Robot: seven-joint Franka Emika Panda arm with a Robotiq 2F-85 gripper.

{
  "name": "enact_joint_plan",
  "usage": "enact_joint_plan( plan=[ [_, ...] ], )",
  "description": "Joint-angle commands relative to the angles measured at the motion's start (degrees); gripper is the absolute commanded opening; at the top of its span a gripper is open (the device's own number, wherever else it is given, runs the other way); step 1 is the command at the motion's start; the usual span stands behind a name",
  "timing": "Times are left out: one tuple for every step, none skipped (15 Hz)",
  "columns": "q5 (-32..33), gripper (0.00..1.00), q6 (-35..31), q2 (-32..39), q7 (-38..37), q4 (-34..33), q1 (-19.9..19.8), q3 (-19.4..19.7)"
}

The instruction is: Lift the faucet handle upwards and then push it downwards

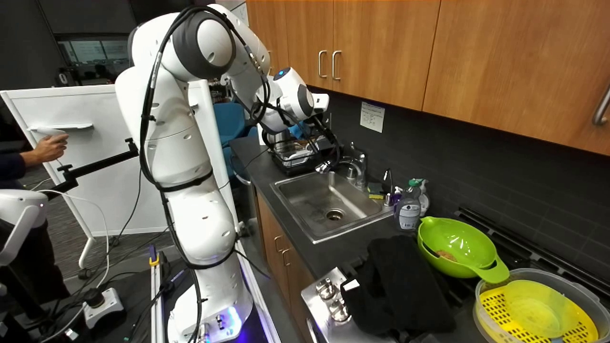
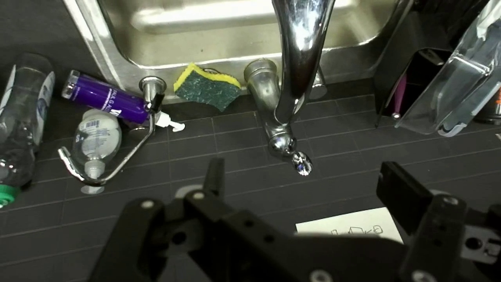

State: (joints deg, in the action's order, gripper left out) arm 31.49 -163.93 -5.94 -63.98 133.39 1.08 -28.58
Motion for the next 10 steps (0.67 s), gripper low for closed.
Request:
enact_joint_plan(
  plan=[
    [5.45,1.00,1.12,3.32,-7.09,-2.05,-0.53,-2.29],
    [7.02,1.00,1.42,4.37,-8.63,-2.20,-0.32,-2.80],
    [8.56,1.00,1.54,5.23,-9.99,-2.33,-0.11,-3.18],
    [9.86,1.00,1.73,6.19,-11.12,-2.55,0.17,-3.55],
    [11.21,1.00,1.75,7.17,-12.30,-2.76,0.40,-3.87],
    [11.85,1.00,1.71,8.28,-12.91,-2.98,0.70,-4.13],
    [12.52,1.00,1.66,9.65,-13.41,-3.36,1.07,-4.32],
    [13.19,1.00,1.66,10.69,-13.87,-3.69,1.48,-4.45],
    [13.75,1.00,1.52,11.82,-14.07,-4.18,1.98,-4.57],
    [14.08,1.00,1.52,13.07,-14.04,-4.96,2.52,-4.59]
  ],
)
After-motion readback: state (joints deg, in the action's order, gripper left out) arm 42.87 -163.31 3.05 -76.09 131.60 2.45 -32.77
